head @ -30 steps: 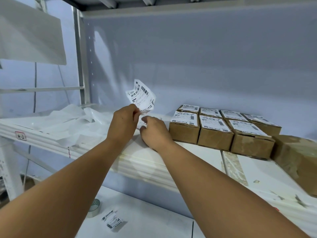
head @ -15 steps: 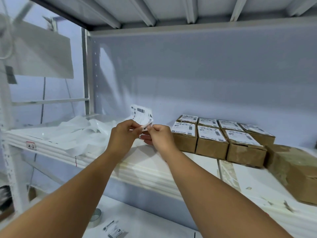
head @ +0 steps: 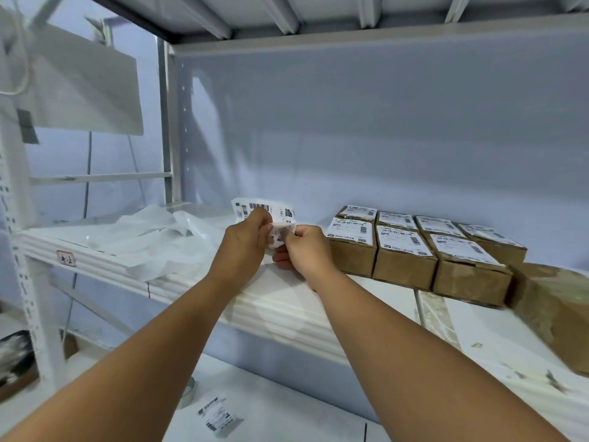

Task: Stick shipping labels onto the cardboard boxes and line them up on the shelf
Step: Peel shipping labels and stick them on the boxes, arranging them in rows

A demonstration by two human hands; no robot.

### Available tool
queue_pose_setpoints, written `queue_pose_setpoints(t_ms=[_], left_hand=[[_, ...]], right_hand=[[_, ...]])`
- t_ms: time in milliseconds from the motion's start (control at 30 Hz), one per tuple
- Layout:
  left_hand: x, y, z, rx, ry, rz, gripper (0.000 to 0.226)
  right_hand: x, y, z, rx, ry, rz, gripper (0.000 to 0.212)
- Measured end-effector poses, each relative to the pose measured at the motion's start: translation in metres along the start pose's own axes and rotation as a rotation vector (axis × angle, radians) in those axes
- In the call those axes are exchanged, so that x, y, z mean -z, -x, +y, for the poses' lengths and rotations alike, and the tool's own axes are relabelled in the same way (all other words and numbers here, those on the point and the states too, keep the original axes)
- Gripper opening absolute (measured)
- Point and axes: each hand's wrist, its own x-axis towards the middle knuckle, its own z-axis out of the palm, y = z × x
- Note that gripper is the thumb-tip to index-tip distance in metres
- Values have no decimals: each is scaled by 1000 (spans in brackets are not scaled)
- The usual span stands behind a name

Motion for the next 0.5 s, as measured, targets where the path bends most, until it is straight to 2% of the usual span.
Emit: queue_pose_setpoints(t_ms=[133,300,500], left_hand=[[0,-1,2,30,8,63,25],[-2,-10,0,18,-33,163,2],[16,-54,-1,328,228,351,6]], right_hand=[[-1,0,1,0,6,-38,26],[-2,-3,2,-52,32,-21,30],[-3,-8,6,-110,1,18,27]])
